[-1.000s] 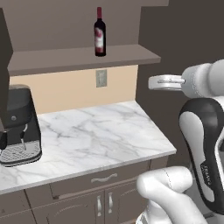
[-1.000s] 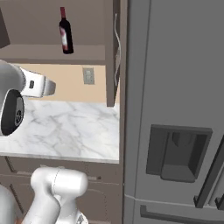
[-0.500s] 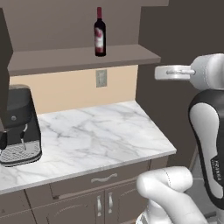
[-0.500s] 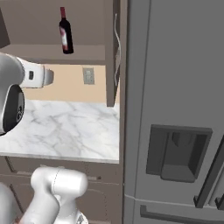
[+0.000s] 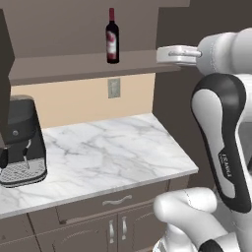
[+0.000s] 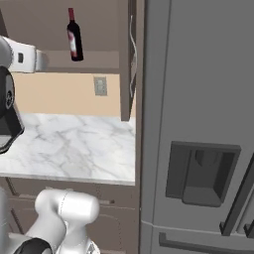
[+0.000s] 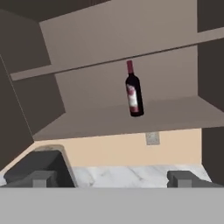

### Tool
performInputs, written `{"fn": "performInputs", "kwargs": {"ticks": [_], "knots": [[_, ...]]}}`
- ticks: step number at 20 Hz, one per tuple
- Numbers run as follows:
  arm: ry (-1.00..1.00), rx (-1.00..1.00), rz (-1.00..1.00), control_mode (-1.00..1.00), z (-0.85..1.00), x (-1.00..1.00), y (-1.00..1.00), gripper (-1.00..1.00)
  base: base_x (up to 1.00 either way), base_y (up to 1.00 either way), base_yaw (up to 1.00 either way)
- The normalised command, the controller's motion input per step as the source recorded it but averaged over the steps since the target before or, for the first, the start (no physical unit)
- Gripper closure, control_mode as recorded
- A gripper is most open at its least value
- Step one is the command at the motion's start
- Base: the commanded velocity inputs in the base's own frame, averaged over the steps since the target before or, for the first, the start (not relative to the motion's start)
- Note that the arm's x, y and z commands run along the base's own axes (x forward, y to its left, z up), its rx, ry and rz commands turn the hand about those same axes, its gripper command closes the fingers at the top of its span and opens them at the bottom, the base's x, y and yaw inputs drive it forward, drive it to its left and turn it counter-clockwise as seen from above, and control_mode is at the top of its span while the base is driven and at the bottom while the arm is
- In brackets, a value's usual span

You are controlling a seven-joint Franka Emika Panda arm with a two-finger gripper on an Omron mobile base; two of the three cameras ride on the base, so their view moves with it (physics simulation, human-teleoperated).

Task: Open the cabinet directly in front. Then move the wine and the mug to the dining counter with the jar on it.

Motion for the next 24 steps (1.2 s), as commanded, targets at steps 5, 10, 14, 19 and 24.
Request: {"fn": "performInputs", "kwargs": {"ticks": [5, 10, 14, 19, 24], "knots": [[0.03, -0.05, 0.0, -1.0, 0.19, 0.33, 0.08, -1.0, 0.0, 0.0, 0.0], [0.03, -0.12, 0.0, -1.0, 0.0, 0.16, 0.14, -1.0, 0.0, 0.0, 0.0], [0.0, -0.13, -0.02, -1.0, 0.0, 0.0, 0.19, -1.0, 0.0, 0.0, 0.0], [0.0, -0.01, 0.0, -1.0, -0.05, 0.27, 0.03, -1.0, 0.0, 0.0, 0.0], [-0.05, -0.01, 0.0, -1.0, -0.32, 0.41, 0.0, -1.0, 0.0, 0.0, 0.0]]}}
